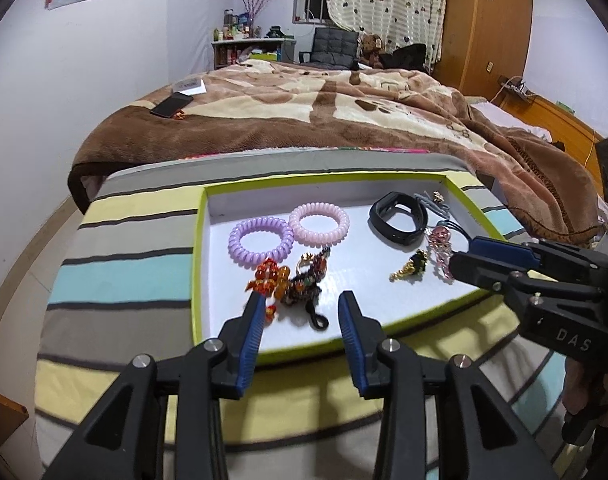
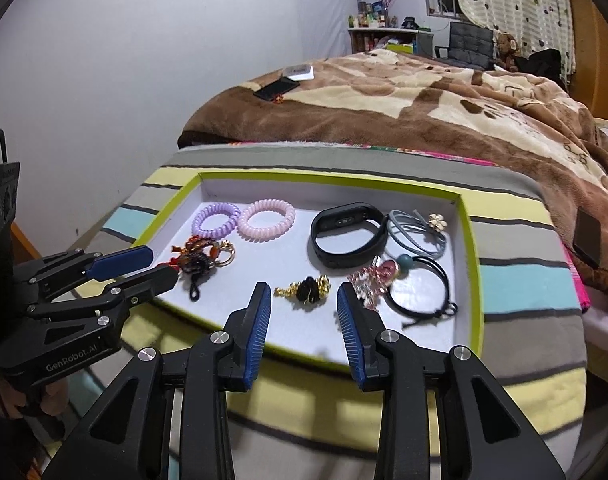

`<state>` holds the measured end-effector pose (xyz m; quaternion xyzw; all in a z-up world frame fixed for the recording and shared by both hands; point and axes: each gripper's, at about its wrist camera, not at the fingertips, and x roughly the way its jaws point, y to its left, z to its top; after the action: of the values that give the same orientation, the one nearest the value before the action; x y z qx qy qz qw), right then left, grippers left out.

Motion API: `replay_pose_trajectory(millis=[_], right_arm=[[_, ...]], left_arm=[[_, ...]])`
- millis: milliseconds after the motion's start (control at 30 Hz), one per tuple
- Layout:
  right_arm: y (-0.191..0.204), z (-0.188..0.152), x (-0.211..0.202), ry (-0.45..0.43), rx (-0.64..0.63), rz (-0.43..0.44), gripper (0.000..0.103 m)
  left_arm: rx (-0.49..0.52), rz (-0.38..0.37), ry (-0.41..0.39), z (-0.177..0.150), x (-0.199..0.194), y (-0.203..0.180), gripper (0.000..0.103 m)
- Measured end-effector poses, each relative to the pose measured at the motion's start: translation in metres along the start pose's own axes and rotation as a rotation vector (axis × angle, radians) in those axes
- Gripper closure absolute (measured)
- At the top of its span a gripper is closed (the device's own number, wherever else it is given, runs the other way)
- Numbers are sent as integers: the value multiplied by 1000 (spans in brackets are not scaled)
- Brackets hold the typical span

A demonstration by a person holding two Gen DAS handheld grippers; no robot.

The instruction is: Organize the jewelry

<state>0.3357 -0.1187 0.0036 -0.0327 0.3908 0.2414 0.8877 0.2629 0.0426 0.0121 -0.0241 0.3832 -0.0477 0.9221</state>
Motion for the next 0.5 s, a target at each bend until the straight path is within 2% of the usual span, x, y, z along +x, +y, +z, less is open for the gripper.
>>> replay_pose_trajectory(millis=[267,500], right_arm=[[10,-28,-52,-77,-6,-41,67],[19,-63,-88,-120,-8,-43,67]], left_arm=[[-8,10,-66,-25,-45,-13,64],[-8,14,-107,-55,-77,-26,63]])
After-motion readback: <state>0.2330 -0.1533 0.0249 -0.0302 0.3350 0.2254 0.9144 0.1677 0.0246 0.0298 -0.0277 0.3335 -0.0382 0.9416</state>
